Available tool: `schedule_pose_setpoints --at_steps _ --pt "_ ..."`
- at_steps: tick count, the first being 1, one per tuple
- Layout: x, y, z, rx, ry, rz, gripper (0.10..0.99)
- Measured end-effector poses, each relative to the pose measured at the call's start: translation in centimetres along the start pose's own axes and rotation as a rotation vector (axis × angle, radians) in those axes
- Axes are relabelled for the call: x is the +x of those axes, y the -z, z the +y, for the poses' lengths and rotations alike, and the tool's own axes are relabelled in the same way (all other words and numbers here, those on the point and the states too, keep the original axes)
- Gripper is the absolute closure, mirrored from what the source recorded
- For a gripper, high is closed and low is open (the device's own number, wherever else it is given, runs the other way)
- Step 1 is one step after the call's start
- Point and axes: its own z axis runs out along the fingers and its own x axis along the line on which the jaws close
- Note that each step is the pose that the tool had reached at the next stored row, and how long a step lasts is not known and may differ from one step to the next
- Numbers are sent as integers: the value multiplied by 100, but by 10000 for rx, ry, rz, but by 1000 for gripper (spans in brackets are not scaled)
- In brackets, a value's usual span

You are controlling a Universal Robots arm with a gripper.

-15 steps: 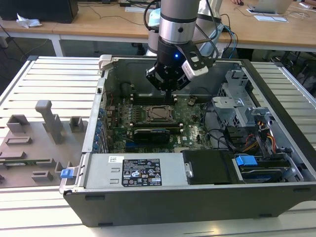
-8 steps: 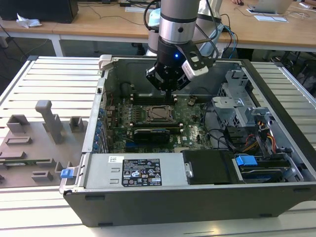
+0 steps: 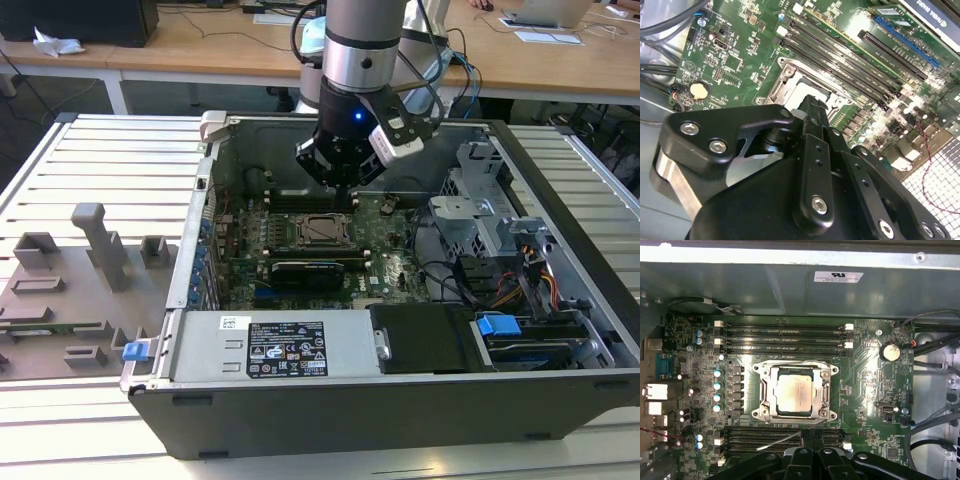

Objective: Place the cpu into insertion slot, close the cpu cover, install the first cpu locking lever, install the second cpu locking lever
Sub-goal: 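Install the second cpu locking lever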

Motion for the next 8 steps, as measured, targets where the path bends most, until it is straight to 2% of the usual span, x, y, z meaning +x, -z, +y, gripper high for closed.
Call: schedule_pose_setpoints --at_steps 8 --pt "1 -6 -58 0 0 0 980"
